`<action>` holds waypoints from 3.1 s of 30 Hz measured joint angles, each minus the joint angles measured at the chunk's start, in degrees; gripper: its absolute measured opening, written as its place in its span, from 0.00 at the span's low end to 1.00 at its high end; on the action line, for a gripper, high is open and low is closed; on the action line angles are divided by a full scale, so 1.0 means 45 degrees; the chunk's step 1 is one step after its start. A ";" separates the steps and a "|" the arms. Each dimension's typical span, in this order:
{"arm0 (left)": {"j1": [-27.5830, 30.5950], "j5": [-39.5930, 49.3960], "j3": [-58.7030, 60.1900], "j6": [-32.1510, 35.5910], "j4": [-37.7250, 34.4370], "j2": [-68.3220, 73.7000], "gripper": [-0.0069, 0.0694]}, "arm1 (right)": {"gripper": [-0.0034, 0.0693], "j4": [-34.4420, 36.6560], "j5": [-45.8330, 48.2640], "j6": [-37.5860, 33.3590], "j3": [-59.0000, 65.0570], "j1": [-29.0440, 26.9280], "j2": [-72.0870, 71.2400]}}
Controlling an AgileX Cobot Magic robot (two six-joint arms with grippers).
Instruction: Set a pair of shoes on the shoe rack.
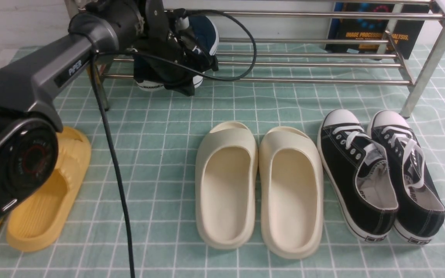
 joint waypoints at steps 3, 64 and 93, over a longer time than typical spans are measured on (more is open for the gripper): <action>0.0000 -0.0017 -0.0041 0.0000 0.0000 0.0009 0.07 | 0.38 0.0000 0.0000 0.0000 0.0000 0.0000 0.0000; -0.0036 0.2584 1.4940 -0.0951 0.2351 -1.9810 0.07 | 0.38 0.0000 0.0000 0.0000 0.0000 0.0000 0.0000; 0.3934 -0.7723 2.6475 0.0083 0.2038 -2.8487 0.07 | 0.38 0.0000 0.0000 0.0000 0.0000 0.0000 0.0000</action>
